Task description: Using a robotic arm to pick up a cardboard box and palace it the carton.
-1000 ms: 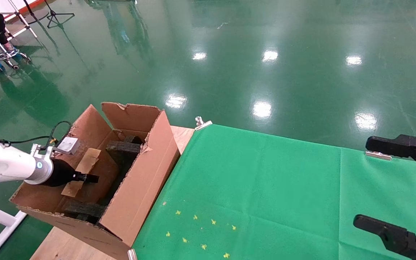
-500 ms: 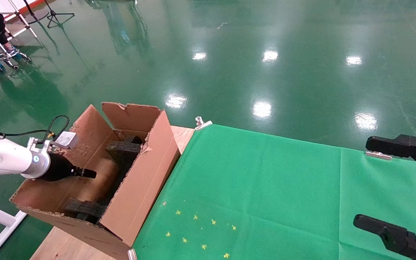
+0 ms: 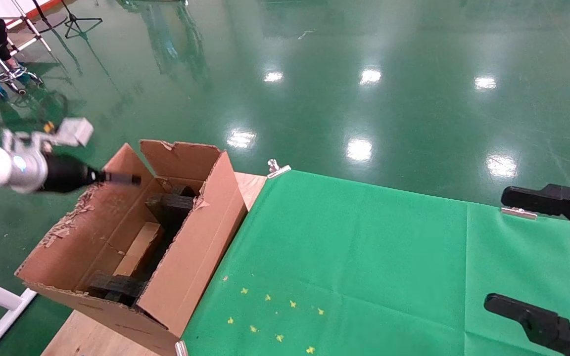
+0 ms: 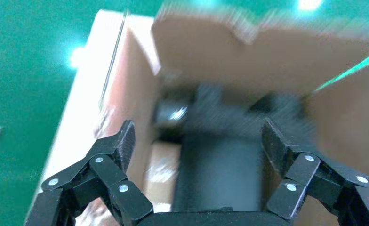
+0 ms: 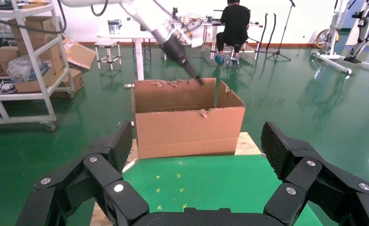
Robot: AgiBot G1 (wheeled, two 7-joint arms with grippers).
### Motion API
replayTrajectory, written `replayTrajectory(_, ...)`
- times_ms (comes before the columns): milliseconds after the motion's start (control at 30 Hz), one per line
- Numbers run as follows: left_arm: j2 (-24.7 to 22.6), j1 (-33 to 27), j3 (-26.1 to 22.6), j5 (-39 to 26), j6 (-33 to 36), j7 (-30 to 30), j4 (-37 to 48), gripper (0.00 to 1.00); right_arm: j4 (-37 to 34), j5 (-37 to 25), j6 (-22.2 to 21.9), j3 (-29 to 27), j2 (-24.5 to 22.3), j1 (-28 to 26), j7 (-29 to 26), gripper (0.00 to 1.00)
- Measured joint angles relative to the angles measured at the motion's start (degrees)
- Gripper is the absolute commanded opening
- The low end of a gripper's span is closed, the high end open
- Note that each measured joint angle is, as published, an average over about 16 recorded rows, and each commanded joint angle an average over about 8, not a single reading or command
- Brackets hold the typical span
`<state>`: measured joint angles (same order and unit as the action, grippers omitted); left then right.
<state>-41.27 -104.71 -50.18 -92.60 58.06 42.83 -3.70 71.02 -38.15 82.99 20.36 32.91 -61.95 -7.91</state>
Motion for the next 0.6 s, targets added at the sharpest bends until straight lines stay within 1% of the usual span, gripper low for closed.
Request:
replayTrajectory(200,2.8,-4.0,3.4,5.4,10.7,4.1,-1.8,1.0,0.0,0.0,0.0,0.0,0.0,0.0,0.0,1.0)
replayTrajectory(400,4.8,-6.0,7.1,11.3,23.1,9.6,-1.6,1.0,0.0,0.0,0.0,0.0,0.0,0.0,0.0,1.0)
replayTrajectory(600,5.5,-6.0,9.5,15.3,30.5,12.9,-0.9,1.0,0.0,0.0,0.0,0.0,0.0,0.0,0.0,1.0)
